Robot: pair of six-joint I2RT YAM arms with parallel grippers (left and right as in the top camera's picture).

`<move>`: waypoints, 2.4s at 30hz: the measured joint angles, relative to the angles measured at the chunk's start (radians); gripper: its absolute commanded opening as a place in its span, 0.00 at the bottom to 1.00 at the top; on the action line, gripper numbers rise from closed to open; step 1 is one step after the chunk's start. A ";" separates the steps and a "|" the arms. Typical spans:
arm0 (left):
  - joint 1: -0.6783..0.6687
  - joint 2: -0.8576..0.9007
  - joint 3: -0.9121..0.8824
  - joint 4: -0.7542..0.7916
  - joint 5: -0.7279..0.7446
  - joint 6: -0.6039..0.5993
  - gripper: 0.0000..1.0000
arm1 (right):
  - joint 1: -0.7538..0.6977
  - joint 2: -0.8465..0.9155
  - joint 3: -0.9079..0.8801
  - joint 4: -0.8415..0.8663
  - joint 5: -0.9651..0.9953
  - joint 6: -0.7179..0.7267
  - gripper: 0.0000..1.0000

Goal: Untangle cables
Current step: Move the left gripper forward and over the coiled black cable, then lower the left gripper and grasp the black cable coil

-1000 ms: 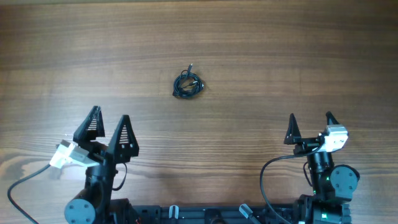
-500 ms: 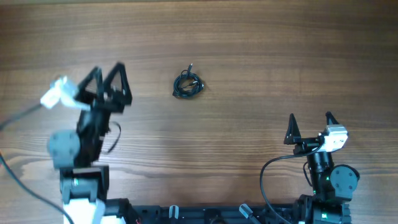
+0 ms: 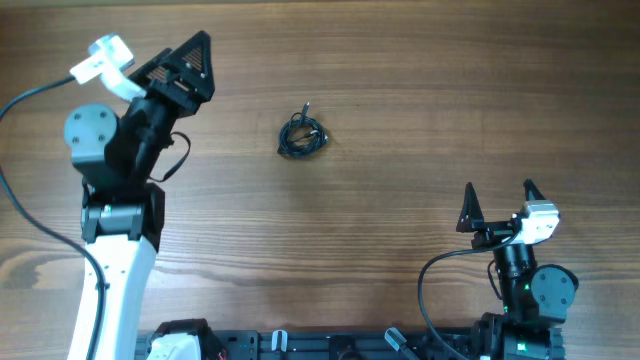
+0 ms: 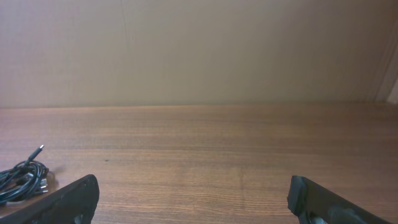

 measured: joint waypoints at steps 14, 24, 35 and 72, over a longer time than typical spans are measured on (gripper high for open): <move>-0.073 0.066 0.040 -0.105 0.107 0.028 1.00 | 0.000 0.000 0.000 0.000 0.000 0.000 1.00; -0.079 0.066 0.045 -0.304 0.097 -0.008 0.99 | 0.000 0.000 0.000 0.000 0.000 0.000 1.00; -0.223 0.072 0.046 -0.593 -0.190 0.064 0.85 | 0.000 0.000 0.000 0.000 0.000 0.000 1.00; -0.378 0.726 0.241 -0.445 -0.381 0.464 0.38 | 0.000 0.000 0.000 0.000 0.000 0.000 1.00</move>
